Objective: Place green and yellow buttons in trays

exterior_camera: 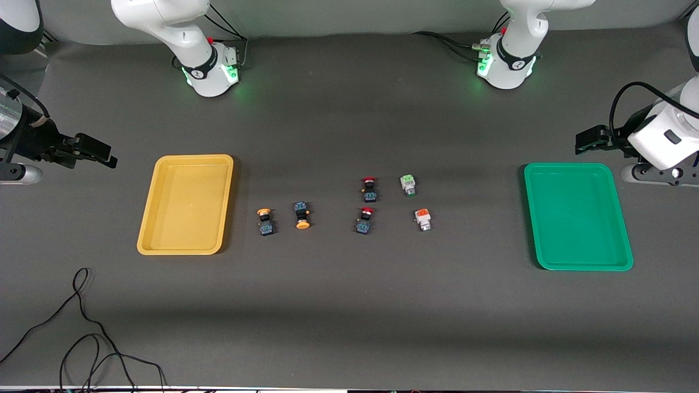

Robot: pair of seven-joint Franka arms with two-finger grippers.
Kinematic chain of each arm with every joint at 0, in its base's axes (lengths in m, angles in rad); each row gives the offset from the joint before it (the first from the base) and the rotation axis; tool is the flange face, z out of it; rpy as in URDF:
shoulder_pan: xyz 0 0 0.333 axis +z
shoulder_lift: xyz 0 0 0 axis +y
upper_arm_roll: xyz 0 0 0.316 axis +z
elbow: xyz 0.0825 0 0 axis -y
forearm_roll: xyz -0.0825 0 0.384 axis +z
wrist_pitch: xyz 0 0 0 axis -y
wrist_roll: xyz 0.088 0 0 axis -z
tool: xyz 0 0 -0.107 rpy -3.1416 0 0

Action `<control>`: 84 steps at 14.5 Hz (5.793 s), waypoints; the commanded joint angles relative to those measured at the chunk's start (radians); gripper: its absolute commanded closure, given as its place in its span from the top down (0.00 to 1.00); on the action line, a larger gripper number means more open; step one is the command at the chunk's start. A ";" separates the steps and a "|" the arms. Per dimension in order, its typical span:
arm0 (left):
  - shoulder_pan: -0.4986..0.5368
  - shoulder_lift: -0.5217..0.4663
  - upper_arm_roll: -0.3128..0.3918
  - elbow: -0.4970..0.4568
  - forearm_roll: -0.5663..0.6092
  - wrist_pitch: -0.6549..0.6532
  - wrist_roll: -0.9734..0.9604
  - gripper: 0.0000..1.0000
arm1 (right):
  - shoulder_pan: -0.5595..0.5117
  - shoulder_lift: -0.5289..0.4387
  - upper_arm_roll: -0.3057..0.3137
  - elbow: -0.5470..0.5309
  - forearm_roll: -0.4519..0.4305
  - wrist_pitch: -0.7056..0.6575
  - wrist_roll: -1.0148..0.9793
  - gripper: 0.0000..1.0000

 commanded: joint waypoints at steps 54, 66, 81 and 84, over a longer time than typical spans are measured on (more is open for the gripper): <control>-0.584 0.399 -0.068 -0.528 0.147 1.029 -0.907 0.40 | 0.018 0.012 -0.005 0.037 0.079 -0.059 0.057 1.00; -0.337 0.122 -0.061 -0.311 -0.041 0.559 -0.667 0.18 | 0.323 0.188 -0.005 -0.324 0.092 0.533 0.289 1.00; 0.194 0.333 -0.053 -0.432 0.113 0.830 0.033 0.19 | 0.393 0.587 0.001 -0.327 0.092 0.978 0.285 0.99; 0.198 0.368 -0.055 -0.436 0.134 0.867 0.032 0.29 | 0.393 0.587 0.001 -0.327 0.092 0.978 0.277 0.57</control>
